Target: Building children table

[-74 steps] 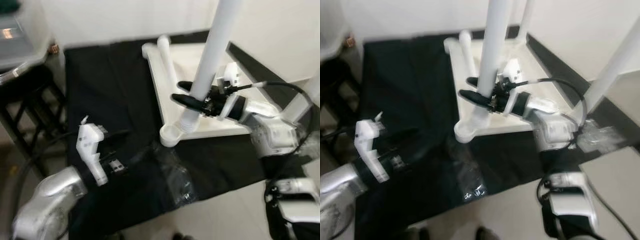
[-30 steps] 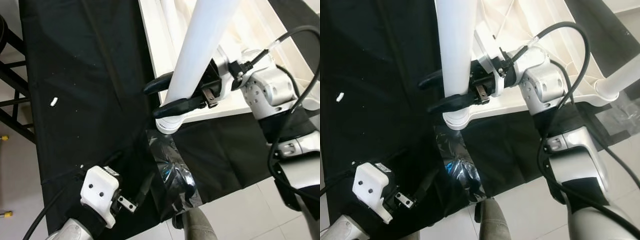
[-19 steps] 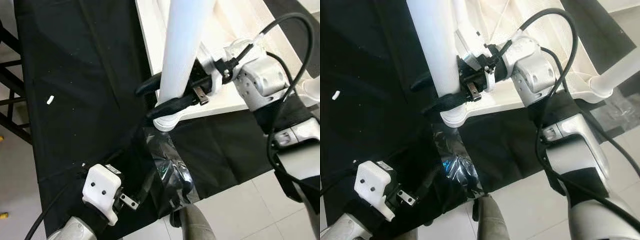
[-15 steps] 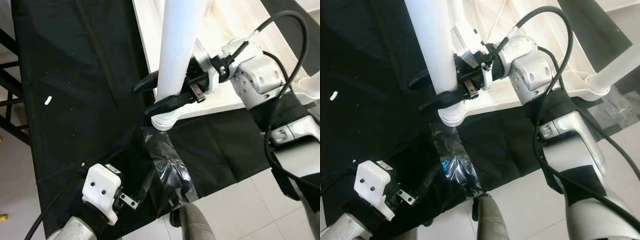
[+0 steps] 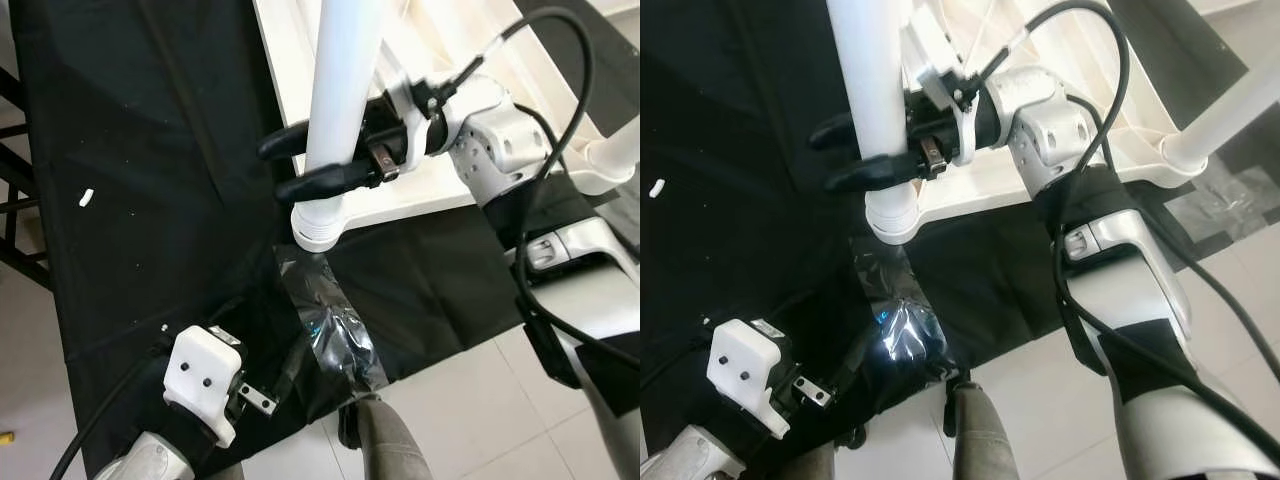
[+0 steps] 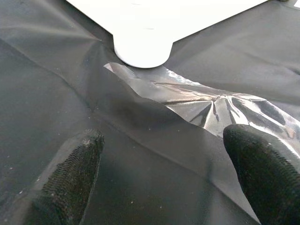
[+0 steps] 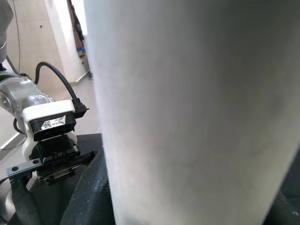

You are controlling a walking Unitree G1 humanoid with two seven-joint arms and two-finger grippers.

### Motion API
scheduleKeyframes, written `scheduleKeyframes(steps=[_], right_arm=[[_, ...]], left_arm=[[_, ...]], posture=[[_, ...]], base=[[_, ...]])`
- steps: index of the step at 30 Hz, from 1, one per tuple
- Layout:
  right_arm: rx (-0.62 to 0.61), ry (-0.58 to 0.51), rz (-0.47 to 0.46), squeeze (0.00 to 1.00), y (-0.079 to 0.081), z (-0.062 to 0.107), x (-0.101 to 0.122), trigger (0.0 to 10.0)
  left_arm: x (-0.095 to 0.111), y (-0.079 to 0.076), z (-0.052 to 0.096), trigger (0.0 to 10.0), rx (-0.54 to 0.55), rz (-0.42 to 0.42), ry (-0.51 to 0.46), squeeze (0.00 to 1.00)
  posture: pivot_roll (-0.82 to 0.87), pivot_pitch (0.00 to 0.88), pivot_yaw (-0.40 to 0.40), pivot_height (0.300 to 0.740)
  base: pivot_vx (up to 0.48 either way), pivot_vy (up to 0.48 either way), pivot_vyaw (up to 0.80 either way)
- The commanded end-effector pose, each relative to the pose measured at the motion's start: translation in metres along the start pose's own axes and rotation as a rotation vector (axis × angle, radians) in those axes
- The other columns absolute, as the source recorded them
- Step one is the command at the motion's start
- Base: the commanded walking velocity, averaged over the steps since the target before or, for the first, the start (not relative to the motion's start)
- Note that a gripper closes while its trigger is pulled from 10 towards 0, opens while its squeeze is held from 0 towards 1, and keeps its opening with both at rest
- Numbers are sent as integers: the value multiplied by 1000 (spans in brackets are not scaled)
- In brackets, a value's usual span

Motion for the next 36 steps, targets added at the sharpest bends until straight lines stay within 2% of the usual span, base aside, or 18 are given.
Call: scheduleKeyframes(steps=[1, 5, 13, 19, 26, 33, 36], right_arm=[[-34, 71, -74, 0, 2, 5, -24, 10000], [-35, 68, -76, 0, 2, 5, -25, 10000], [58, 155, -61, 0, 14, 2, -31, 10000], [98, 213, 37, 0, 14, -1, -26, 10000], [119, 231, 90, 0, 14, -4, -23, 10000], [128, 179, 74, 0, 16, -6, -18, 10000], [93, 113, 28, 0, 13, -3, -16, 10000]], left_arm=[[-3, -3, 2, 10000, -6, 16, 18, 0], [-3, -3, 2, 10000, -6, 16, 18, 0], [-3, -4, 2, 10000, -7, 17, 18, 0], [-3, -4, 2, 10000, -7, 17, 18, 0], [-3, -4, 2, 10000, -7, 17, 17, 0], [-3, -4, 2, 10000, -7, 18, 18, 0], [-3, -4, 1, 10000, -8, 19, 18, 0]], posture=[[-8, 535, -62, 740], [-8, 535, -61, 740], [-10, 535, -61, 740], [-9, 536, -63, 740], [-10, 536, -65, 740], [-10, 536, -65, 740], [-10, 538, -65, 740]], base=[[0, 0, 0], [0, 0, 0], [0, 0, 0], [0, 0, 0], [0, 0, 0], [0, 0, 0], [0, 0, 0]])
Point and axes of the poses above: a point about 5 cm out from each wrist's last joint towards the gripper, its own z axis pointing back from the gripper into the wrist, its own x axis along the axis of the wrist's last joint, y = z × x, the point moved 1 cm from there along -z, pointing out of the wrist towards the gripper, and after that the axes turned 1 degree about z, right-handed, at the moved point
